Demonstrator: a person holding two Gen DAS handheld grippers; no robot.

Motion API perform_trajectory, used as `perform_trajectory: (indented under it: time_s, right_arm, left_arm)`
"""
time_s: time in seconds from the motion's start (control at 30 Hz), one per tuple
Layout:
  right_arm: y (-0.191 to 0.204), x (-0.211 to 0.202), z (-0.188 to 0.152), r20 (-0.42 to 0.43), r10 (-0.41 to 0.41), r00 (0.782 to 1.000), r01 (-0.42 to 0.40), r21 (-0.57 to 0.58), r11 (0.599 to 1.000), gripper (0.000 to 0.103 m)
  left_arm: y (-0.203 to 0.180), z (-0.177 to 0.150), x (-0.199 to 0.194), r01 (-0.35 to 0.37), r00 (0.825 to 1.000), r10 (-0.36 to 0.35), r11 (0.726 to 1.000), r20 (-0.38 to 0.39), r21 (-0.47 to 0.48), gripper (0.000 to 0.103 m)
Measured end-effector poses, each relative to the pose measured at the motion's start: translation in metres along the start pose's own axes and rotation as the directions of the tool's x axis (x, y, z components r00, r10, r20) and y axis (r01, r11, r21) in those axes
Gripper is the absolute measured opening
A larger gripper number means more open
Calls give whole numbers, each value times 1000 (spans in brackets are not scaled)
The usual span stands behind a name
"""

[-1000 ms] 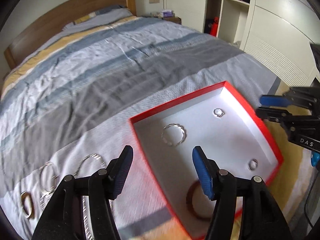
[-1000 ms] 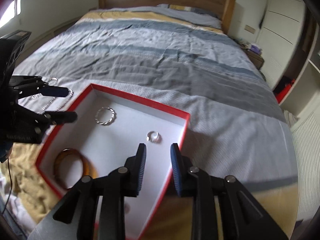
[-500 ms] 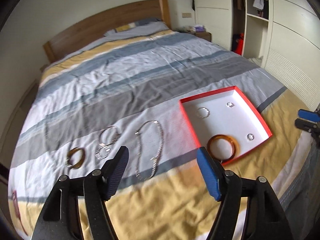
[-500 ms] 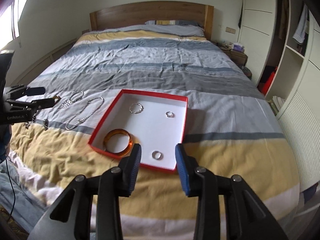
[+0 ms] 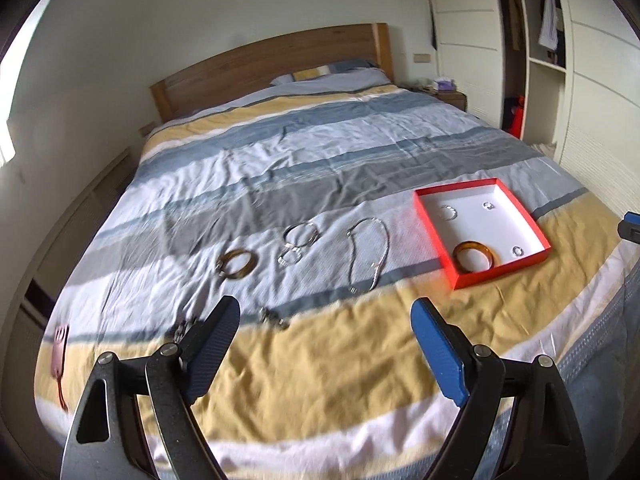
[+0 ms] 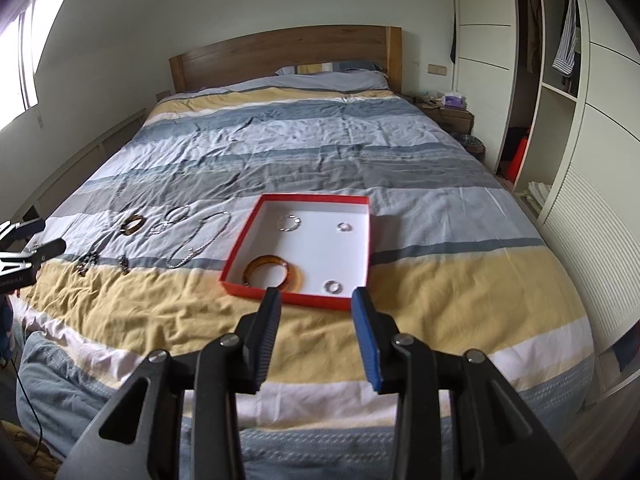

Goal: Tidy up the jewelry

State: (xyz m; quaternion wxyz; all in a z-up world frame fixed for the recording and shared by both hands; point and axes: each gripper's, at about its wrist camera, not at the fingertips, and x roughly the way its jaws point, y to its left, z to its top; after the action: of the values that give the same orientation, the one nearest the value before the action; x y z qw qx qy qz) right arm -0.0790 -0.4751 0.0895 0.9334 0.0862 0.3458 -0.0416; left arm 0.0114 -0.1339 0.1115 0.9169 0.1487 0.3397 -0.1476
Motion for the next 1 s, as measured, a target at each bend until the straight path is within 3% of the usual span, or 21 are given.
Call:
perform_trajectory:
  time_s: [0.27,0.4,0.6,0.77,0.9,1.0]
  right_arm:
    - [47,-22,-9,23,50,998,-49,-60,997,41]
    - [72,-28,-13,28,80,996,-78,-88,993,41]
    - [101,-36,-19,33,130,991,-125,-132,983,41]
    - [116,-35,-21,32,169,985,-162,-156,974,41]
    - [126,-26,-19,30,197,980,-190,-160,969,41]
    - [136,-13,-16,27,218,976,-211,-156,965,41]
  left_arm:
    - [22,-40,-46,-86,993,90,995,79,-55,86]
    - [37,-58,-62,-83,991,92,993,102,-85,86]
    - [75,-90,-77,-118,988,133,980,83,-160,86]
    - [115,-118,-83,-165,981,186,954,60,-251,86]
    - [146,-134,-77,-221,971,239,930,25,-294,86]
    - [162,-139,-63,-230,971,239,919,-14,-319,86]
